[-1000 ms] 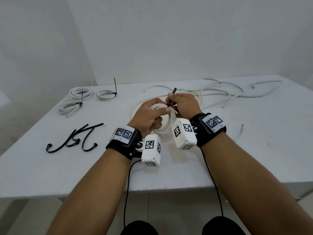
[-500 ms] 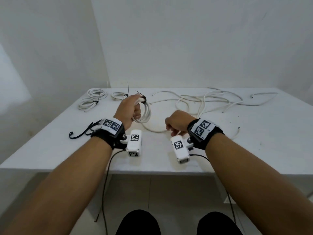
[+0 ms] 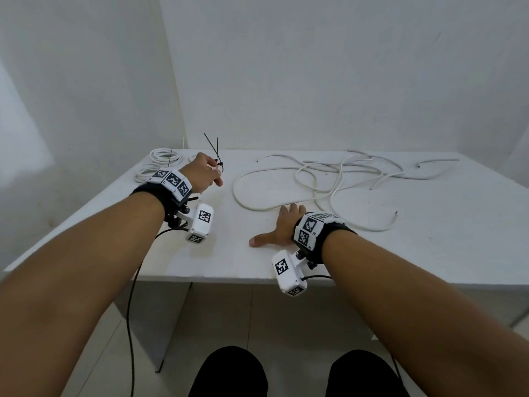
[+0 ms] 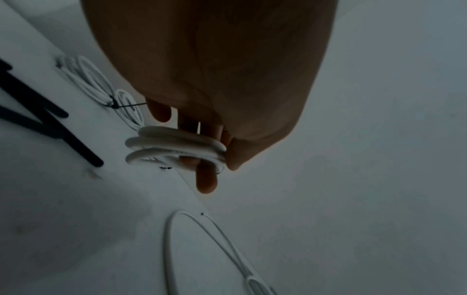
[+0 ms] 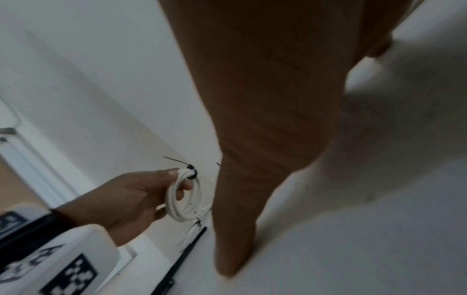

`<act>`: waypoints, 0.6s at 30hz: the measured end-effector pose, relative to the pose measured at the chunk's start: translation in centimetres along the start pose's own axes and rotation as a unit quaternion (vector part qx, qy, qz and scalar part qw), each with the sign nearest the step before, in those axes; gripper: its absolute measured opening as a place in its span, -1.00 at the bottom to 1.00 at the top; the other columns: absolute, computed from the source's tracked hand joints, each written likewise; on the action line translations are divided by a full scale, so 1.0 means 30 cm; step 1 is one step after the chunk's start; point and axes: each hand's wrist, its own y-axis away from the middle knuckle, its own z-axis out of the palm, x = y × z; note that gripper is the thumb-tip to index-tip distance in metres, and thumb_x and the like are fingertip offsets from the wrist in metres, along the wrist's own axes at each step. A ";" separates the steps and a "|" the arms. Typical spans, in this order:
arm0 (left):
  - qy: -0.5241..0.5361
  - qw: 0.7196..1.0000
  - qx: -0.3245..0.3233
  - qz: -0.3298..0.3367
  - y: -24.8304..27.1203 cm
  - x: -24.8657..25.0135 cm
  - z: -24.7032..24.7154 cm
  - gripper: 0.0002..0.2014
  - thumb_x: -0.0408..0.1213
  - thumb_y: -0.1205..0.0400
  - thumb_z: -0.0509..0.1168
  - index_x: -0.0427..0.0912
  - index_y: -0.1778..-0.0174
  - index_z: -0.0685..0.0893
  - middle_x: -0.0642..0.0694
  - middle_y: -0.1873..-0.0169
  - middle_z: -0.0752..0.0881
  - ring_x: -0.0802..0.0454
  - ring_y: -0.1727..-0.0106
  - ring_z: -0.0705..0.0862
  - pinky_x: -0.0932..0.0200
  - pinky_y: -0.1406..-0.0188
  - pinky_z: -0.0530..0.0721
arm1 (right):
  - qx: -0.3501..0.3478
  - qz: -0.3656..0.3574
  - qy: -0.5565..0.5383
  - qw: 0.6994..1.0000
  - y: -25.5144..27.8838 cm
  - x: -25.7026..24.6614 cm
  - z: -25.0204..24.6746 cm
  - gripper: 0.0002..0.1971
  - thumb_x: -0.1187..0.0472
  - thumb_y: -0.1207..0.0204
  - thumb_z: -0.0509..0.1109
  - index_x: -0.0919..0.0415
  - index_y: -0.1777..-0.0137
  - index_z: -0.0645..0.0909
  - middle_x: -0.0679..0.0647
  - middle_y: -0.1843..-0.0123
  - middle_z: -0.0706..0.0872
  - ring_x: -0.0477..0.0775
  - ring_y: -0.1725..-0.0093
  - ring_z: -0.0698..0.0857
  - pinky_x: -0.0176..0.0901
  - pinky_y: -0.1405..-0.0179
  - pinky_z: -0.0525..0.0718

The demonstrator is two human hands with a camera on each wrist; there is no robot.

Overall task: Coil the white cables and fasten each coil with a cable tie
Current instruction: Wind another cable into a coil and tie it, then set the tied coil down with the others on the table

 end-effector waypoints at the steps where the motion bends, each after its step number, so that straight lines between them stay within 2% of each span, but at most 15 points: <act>1: -0.025 1.000 -0.001 -0.004 -0.014 -0.007 -0.005 -0.76 -0.23 -0.71 0.22 -0.16 -0.23 0.34 -0.02 0.14 0.81 0.00 0.22 0.54 0.13 0.31 0.51 | -0.005 0.005 -0.001 1.000 -0.009 0.004 0.006 0.43 -0.72 -0.11 0.24 0.30 -0.73 -0.12 0.31 -0.74 -0.05 0.38 -0.72 -0.06 0.29 -0.66 0.03; 4: -0.087 0.996 0.001 -0.008 -0.061 -0.015 -0.026 -0.73 -0.25 -0.70 0.25 -0.18 -0.23 0.34 0.02 0.08 0.82 -0.01 0.06 0.57 0.15 0.31 0.50 | -0.033 0.002 -0.001 0.999 -0.021 0.015 -0.006 0.50 -0.75 -0.07 0.22 0.27 -0.71 -0.36 0.30 -0.75 -0.29 0.38 -0.72 -0.26 0.29 -0.67 -0.14; 6: -0.131 0.991 0.007 -0.017 -0.100 -0.022 -0.042 -0.72 -0.26 -0.69 0.29 -0.20 -0.23 0.36 -0.02 0.05 0.81 -0.03 -0.02 0.58 0.18 0.26 0.48 | -0.046 -0.006 0.023 0.999 -0.030 0.011 -0.030 0.50 -0.76 -0.05 0.20 0.26 -0.72 -0.32 0.31 -0.75 -0.23 0.40 -0.72 -0.19 0.32 -0.66 -0.07; 8: -0.187 0.982 0.021 -0.028 -0.140 -0.035 -0.057 -0.64 -0.25 -0.63 0.38 -0.23 -0.27 0.43 -0.11 -0.02 0.79 -0.11 -0.10 0.62 0.11 0.08 0.53 | -0.041 -0.013 0.046 0.998 -0.036 0.006 -0.045 0.51 -0.78 0.00 0.19 0.26 -0.73 -0.23 0.32 -0.75 -0.09 0.40 -0.71 -0.06 0.34 -0.66 0.05; 9: -0.219 0.975 0.029 -0.036 -0.161 -0.045 -0.065 -0.58 -0.24 -0.58 0.44 -0.24 -0.29 0.47 -0.17 -0.06 0.76 -0.16 -0.11 0.64 0.09 0.01 0.55 | -0.041 -0.016 0.050 0.998 -0.039 0.005 -0.041 0.52 -0.79 0.01 0.19 0.27 -0.73 -0.23 0.32 -0.75 -0.08 0.40 -0.71 -0.06 0.33 -0.66 0.04; 12: -0.294 0.954 0.026 -0.048 -0.218 -0.068 -0.078 -0.47 -0.21 -0.49 0.53 -0.25 -0.31 0.50 -0.26 -0.13 0.70 -0.22 -0.08 0.66 0.05 0.00 0.59 | -0.056 -0.017 0.027 0.998 -0.067 0.003 -0.012 0.54 -0.77 -0.01 0.21 0.28 -0.70 -0.39 0.33 -0.74 -0.30 0.41 -0.72 -0.25 0.34 -0.66 -0.12; 16: -0.367 0.928 0.019 -0.058 -0.286 -0.091 -0.052 -0.60 -0.29 -0.56 0.45 -0.33 -0.28 0.59 -0.30 -0.16 0.72 -0.27 -0.16 0.70 0.01 -0.07 0.65 | -0.058 -0.008 -0.001 0.998 -0.119 0.001 0.006 0.67 -0.83 0.24 0.16 0.21 -0.68 -0.45 0.28 -0.72 -0.40 0.39 -0.70 -0.35 0.48 -0.64 -0.10; 18: -0.404 0.912 0.008 -0.063 -0.307 -0.094 -0.025 -0.66 -0.30 -0.61 0.39 -0.34 -0.27 0.65 -0.30 -0.17 0.73 -0.24 -0.18 0.71 0.06 -0.03 0.62 | -0.062 -0.009 -0.008 0.998 -0.129 0.005 0.013 0.67 -0.83 0.24 0.17 0.20 -0.68 -0.47 0.28 -0.72 -0.42 0.38 -0.70 -0.37 0.47 -0.65 -0.12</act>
